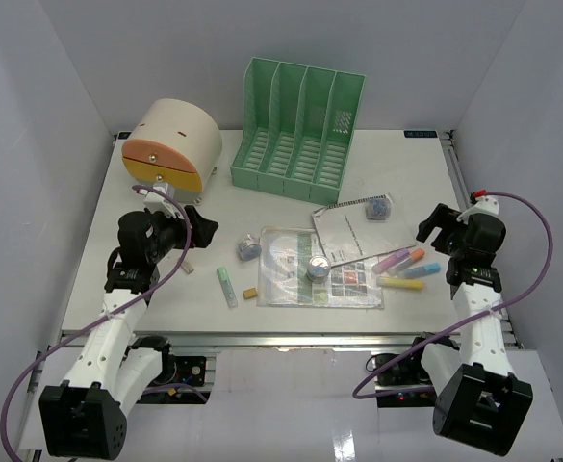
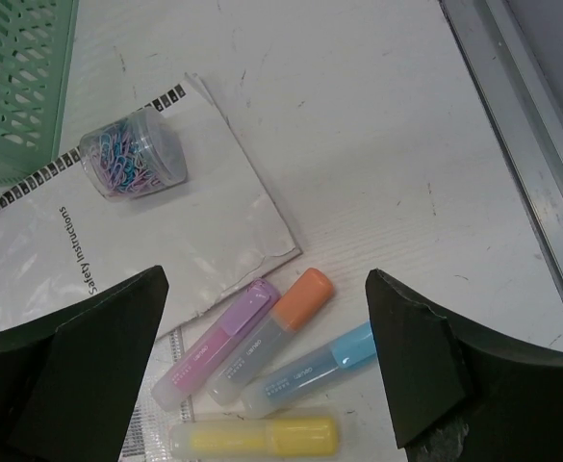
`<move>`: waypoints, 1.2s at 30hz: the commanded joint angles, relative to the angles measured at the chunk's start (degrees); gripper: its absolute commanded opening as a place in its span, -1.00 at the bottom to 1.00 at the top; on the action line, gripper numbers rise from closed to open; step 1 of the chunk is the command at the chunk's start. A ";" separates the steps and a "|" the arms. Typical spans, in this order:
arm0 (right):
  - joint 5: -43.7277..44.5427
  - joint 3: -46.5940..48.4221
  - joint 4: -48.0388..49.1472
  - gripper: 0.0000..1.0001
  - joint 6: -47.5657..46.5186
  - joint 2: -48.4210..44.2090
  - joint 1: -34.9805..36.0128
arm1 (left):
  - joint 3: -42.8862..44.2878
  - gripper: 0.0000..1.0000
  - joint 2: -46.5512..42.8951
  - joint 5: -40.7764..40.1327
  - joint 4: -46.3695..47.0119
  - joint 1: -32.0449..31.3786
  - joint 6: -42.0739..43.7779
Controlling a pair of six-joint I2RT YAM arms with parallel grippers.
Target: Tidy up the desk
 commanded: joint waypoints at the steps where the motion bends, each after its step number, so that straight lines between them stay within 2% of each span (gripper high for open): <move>1: -3.00 2.97 1.87 0.80 -0.38 -0.12 -0.03 | 1.09 0.96 -0.85 -0.54 0.82 0.06 -0.34; 5: -22.00 0.36 3.34 0.80 -13.93 -0.89 -0.01 | 1.31 0.96 0.11 -3.57 0.43 0.06 -1.64; 6: -30.22 0.52 2.84 0.80 -19.27 -0.60 0.16 | 1.56 0.96 0.46 -4.21 0.17 0.06 -1.99; 8: -39.57 2.78 -0.93 0.80 -26.71 1.36 1.44 | 1.93 0.96 1.30 -3.99 -0.44 0.06 -2.75; 9: -41.29 5.10 -4.52 0.80 -29.51 3.19 2.64 | 2.17 0.96 1.78 -4.02 -0.70 0.06 -3.28; 14: -48.19 11.64 -16.72 0.80 -40.21 10.72 4.89 | 7.69 0.92 5.46 -0.93 -3.85 2.87 -6.36; 16: -51.95 9.83 -16.49 0.80 -40.47 12.42 4.79 | 11.06 0.86 8.92 2.01 -6.04 6.09 -8.70; 18: -54.66 8.56 -16.64 0.80 -42.56 12.39 4.63 | 15.58 0.77 13.03 8.25 -7.18 12.00 -11.06; 20: -56.14 7.42 -16.53 0.80 -44.28 11.45 4.52 | 17.73 0.68 16.29 14.79 -5.87 18.63 -17.11; 21: -58.01 6.93 -16.47 0.81 -44.77 10.87 4.46 | 18.28 0.64 17.98 18.97 -4.22 20.56 -20.09; 24: -60.28 6.19 -16.49 0.86 -45.86 10.00 4.37 | 18.03 0.48 22.97 24.56 3.21 25.46 -30.50; 32: -60.08 6.24 -16.38 0.93 -46.43 8.92 4.02 | 26.89 0.30 31.27 21.02 2.59 26.48 -32.00; 36: -60.26 6.07 -16.47 0.93 -46.61 8.66 4.02 | 30.12 0.25 35.13 21.23 6.35 26.51 -32.85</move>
